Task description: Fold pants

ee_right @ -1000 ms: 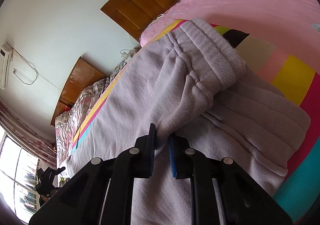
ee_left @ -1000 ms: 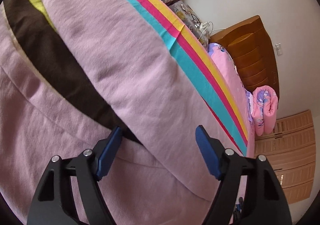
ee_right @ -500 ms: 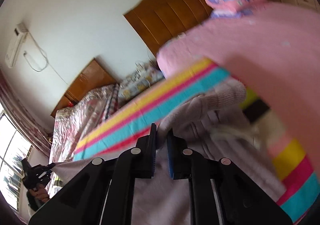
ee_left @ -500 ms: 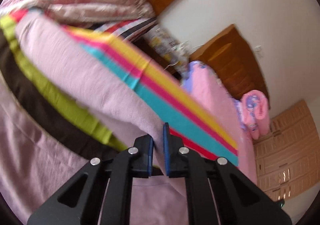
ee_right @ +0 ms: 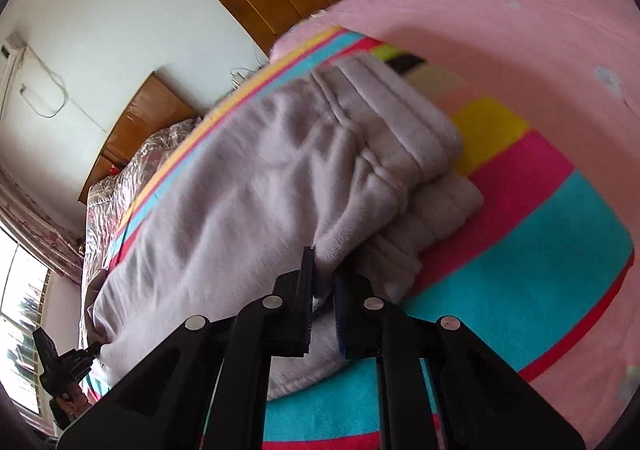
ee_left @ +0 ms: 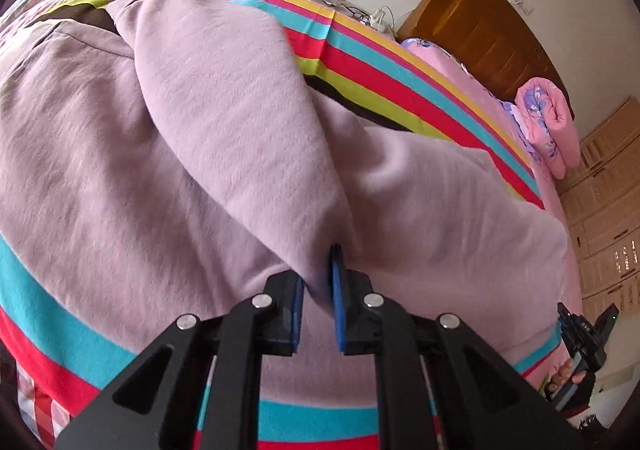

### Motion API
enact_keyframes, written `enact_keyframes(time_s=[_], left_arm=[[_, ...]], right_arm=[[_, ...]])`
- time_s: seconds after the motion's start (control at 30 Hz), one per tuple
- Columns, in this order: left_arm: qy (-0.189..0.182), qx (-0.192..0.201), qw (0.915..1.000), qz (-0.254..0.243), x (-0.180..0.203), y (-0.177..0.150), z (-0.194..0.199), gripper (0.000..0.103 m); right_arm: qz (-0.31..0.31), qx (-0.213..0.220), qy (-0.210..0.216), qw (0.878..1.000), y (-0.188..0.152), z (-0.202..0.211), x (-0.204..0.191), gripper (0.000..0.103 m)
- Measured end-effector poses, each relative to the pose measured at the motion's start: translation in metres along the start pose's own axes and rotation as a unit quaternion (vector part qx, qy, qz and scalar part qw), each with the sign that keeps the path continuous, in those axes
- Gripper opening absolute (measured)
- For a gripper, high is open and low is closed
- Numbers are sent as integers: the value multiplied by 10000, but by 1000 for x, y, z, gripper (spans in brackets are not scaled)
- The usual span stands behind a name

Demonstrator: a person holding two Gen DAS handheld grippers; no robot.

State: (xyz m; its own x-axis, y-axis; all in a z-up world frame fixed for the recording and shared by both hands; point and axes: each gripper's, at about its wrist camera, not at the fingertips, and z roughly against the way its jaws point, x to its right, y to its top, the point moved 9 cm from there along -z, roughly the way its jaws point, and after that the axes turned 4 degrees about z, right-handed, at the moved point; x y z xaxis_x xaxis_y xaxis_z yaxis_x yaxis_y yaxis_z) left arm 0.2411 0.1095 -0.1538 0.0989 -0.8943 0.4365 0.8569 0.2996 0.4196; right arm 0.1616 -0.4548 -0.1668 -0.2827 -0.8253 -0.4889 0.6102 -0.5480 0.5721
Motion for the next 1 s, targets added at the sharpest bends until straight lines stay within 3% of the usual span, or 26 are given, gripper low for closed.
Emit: enact_keyframes(time_s=[0.13,0.2,0.33,0.47,0.6,0.7,0.77,0.83,0.87,0.9,0.97,1.0], left_arm=[[-207,413,9989,-108,19,15,38,12],[-80,540,9983,-193,20,13,57,12],[358,189,9991,119,-21,0,34,12],[473,10,9984,297,-35,-3,18,12],[495,348,9980,199,-28,9,44,9],[397,355,9984,207,-27,8,52,9],[414,181,9982,384,-38,-4,40,11],[183,-15,9980,611,-44,-13,28,26],[13,3,9975,706,-43,-16,28,39],[-96,49,9971,755,-43,-18,28,50],[-389,146,9950,903,-41,-19,31,62],[-497,148,9935,1014,-41,-19,32,63]], right_arm=[[38,319,358,9988,16,33,-19,10],[100,257,272,9993,11,39,-20,10],[-361,-360,87,9987,-22,8,15,10],[-502,-133,235,9984,-18,18,18,9],[-404,29,358,9985,-7,41,5,9],[-433,-174,99,9989,-19,26,10,15],[-639,-161,224,9976,-31,15,15,19],[-691,-42,386,9969,-32,20,12,34],[-626,-30,488,9968,-32,24,7,46],[-549,-15,576,9968,-33,27,2,48],[-416,-55,743,9964,-35,29,-8,48],[-335,-128,872,9955,-38,27,-16,48]])
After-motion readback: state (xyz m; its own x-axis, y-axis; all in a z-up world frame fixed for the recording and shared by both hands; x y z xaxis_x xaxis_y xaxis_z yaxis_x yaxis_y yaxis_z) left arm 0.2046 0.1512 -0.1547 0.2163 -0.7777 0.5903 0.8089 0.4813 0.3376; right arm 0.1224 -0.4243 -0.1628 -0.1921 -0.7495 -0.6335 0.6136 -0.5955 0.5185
